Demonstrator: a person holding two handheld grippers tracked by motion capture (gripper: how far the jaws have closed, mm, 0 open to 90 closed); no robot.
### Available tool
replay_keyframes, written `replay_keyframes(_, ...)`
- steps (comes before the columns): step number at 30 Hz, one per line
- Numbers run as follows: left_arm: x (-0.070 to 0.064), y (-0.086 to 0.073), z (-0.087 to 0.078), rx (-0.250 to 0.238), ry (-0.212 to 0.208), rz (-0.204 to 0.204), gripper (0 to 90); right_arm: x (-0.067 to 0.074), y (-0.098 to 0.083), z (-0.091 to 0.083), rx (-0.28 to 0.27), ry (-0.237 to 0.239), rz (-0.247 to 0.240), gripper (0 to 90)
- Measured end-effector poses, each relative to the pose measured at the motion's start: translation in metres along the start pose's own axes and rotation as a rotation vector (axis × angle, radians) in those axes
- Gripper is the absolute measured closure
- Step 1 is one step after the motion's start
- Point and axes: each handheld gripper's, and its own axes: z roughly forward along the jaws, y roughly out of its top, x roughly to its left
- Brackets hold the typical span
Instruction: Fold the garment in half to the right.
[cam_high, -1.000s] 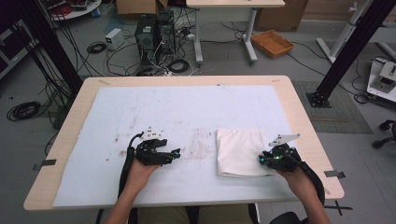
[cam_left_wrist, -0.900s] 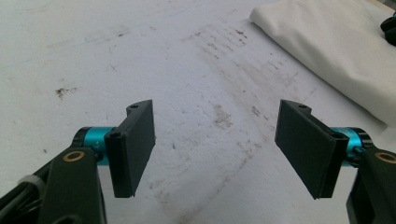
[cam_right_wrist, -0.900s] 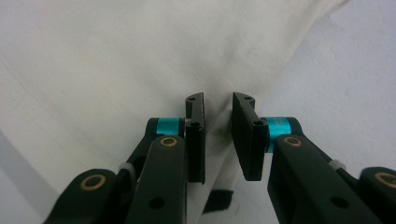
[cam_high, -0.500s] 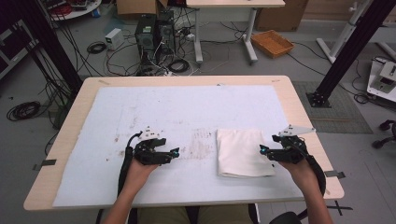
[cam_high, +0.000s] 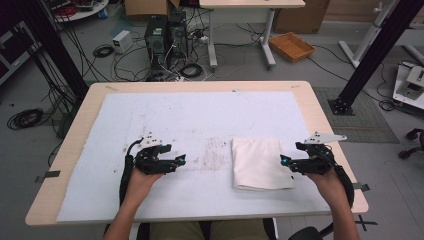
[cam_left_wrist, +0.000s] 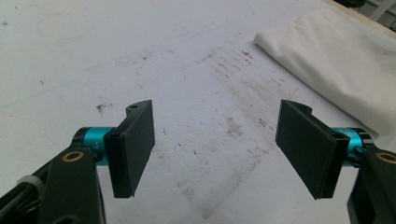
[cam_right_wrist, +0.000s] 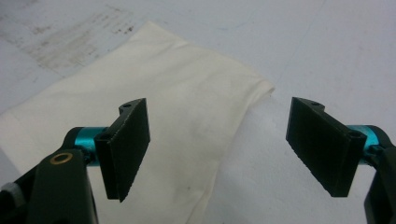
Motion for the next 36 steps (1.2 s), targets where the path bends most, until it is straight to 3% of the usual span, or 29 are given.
replay_keyframes(5,0.003,0.001,-0.006,-0.009,0.006,-0.002,28.4,0.002,0.002,-0.006,-0.009,0.001,-0.019,21.3)
replay_keyframes(23,0.01,0.001,-0.013,-0.028,0.01,-0.028,28.4,0.0,0.002,-0.006,-0.006,-0.01,-0.004,21.3)
replay_keyframes(36,0.008,0.002,-0.019,-0.037,0.016,-0.012,28.4,0.004,0.002,-0.009,0.014,-0.017,-0.039,21.1)
